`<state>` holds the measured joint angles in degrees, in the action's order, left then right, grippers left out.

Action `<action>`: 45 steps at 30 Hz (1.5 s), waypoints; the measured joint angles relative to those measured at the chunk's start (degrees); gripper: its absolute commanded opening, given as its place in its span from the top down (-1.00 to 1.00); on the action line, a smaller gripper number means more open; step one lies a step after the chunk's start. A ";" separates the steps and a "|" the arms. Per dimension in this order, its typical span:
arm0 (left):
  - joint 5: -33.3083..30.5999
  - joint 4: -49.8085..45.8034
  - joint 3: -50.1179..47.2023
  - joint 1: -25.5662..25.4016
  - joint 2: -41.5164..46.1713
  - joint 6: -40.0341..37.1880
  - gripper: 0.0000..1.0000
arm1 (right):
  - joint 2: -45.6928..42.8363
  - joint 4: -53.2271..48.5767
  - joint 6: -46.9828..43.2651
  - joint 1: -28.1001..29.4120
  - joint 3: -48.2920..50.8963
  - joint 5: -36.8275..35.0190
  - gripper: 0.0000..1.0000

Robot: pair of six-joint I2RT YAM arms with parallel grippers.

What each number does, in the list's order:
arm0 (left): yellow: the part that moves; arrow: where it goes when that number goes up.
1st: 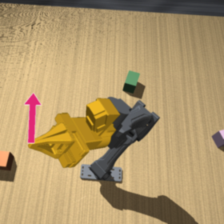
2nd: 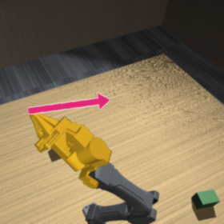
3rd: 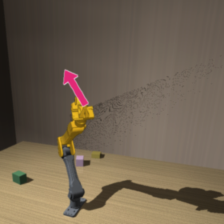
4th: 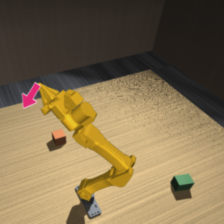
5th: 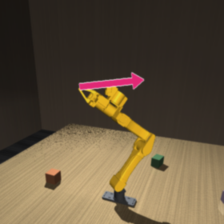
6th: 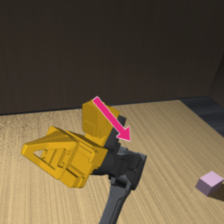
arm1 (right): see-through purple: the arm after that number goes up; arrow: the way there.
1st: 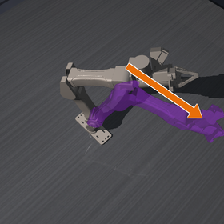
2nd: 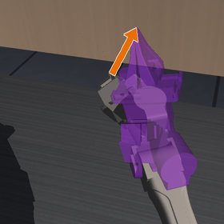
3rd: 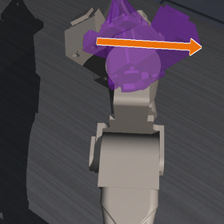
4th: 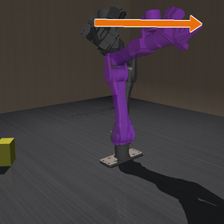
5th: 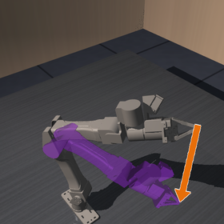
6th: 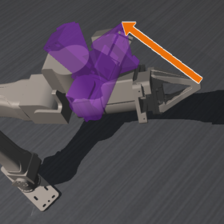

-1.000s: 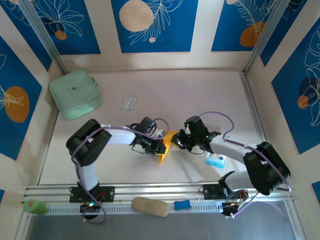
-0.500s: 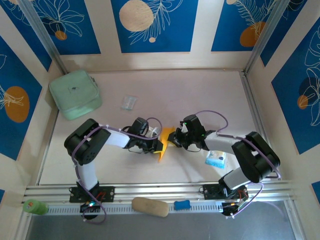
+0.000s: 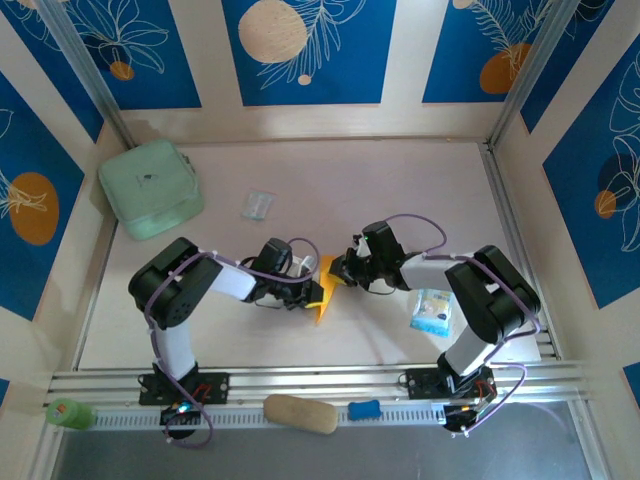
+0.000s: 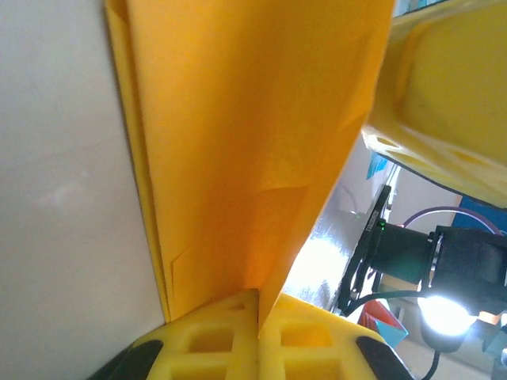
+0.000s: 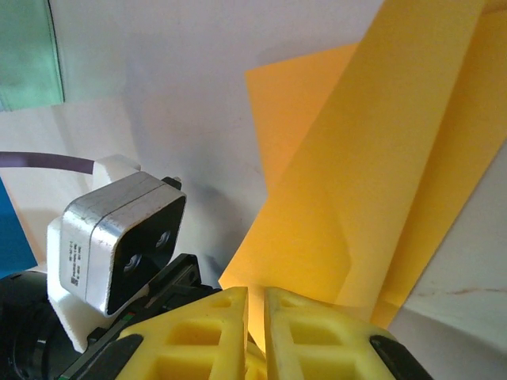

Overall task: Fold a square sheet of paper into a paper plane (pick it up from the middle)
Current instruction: Fold the wing for the fifth time at the center of the table.

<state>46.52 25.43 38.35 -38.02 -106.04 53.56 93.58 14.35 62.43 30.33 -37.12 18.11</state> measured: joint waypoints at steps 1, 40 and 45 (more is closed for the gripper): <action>0.00 0.33 -0.07 0.04 -0.02 0.20 1.00 | 0.09 0.09 -0.11 -0.09 0.00 0.09 0.74; 2.86 3.21 -0.68 1.25 -0.83 2.19 0.59 | 6.86 1.09 -0.39 -0.13 -1.77 1.16 0.74; 1.90 -2.67 -0.13 1.22 1.75 -1.79 0.50 | 6.80 1.07 0.31 0.09 -1.77 0.57 0.74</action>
<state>48.42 22.76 38.22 -36.80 -104.29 51.77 100.38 15.42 62.74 30.41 -38.89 18.68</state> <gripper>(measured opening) 0.246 0.129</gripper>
